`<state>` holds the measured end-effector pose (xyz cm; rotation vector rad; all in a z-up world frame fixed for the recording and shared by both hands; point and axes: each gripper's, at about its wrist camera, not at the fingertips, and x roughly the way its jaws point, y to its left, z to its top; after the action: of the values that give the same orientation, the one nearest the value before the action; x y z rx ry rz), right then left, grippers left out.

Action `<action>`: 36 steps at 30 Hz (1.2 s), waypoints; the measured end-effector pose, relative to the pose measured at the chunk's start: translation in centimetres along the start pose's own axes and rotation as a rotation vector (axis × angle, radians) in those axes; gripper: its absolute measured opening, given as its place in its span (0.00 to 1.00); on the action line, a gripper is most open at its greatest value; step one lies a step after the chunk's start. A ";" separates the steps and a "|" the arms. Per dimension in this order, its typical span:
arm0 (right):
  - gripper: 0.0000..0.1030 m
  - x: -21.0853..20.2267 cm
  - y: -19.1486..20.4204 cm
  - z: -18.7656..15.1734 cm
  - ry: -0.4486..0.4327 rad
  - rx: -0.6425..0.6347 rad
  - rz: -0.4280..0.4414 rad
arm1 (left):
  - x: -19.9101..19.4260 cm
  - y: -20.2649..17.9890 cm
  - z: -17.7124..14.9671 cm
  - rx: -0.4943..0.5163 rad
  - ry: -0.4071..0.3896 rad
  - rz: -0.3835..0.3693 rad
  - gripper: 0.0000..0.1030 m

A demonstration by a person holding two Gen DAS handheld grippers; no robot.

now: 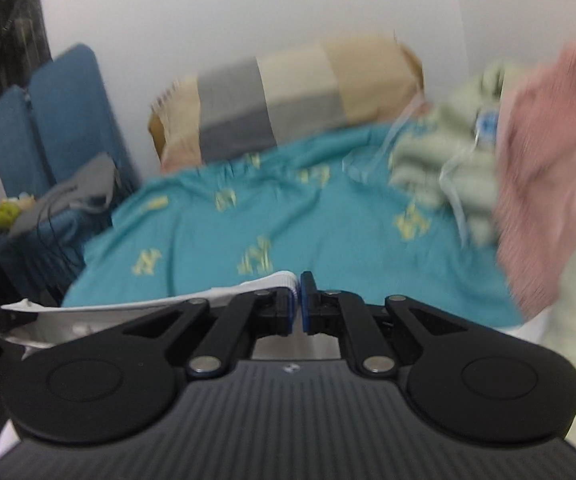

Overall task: Fold clothes
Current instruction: 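Lift the T-shirt with both grippers and shake it out in the air, then lower the T-shirt flat onto the bed and open both grippers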

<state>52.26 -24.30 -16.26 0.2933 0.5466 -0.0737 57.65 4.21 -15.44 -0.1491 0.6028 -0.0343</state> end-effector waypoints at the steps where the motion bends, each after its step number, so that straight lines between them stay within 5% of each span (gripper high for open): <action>1: 0.10 0.7 -0.4 -0.2 0.024 0.011 0.009 | 0.9 0.1 -0.4 0.005 0.012 0.004 0.34; 2: 0.14 1.4 -0.6 -0.4 0.045 0.022 0.017 | 1.7 0.1 -0.8 0.008 0.024 0.007 0.39; 4: 0.34 1.7 -0.8 -0.5 0.078 0.043 0.030 | 1.7 0.6 -0.7 -0.008 0.049 -0.011 0.65; 6: 0.65 1.2 -0.9 -0.5 0.098 0.062 0.058 | 0.8 0.7 -0.5 -0.015 0.072 -0.025 0.84; 10: 0.71 -1.4 -0.4 -0.1 0.111 0.068 0.096 | -3.0 1.3 0.1 0.000 0.100 -0.049 0.99; 17: 0.72 -10.4 -0.5 0.3 0.105 0.116 0.146 | -14.2 1.7 0.1 0.033 0.112 -0.081 1.00; 24: 0.72 -23.3 -1.4 -3.0 0.093 0.112 0.161 | -27.7 2.1 -4.4 0.123 0.067 -0.067 1.00; 29: 0.72 -31.7 -2.5 -7.1 0.079 0.161 0.171 | -35.7 4.9 -9.4 -0.042 0.049 -0.110 1.00; 36: 0.72 -35.2 -3.9 -10.6 0.105 0.172 0.167 | -38.6 11.1 -14.0 -0.374 0.132 -0.096 0.98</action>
<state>16.36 -25.26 -7.48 0.5113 0.6190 0.0576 17.79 16.25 -6.82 -0.5422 0.7294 -0.0242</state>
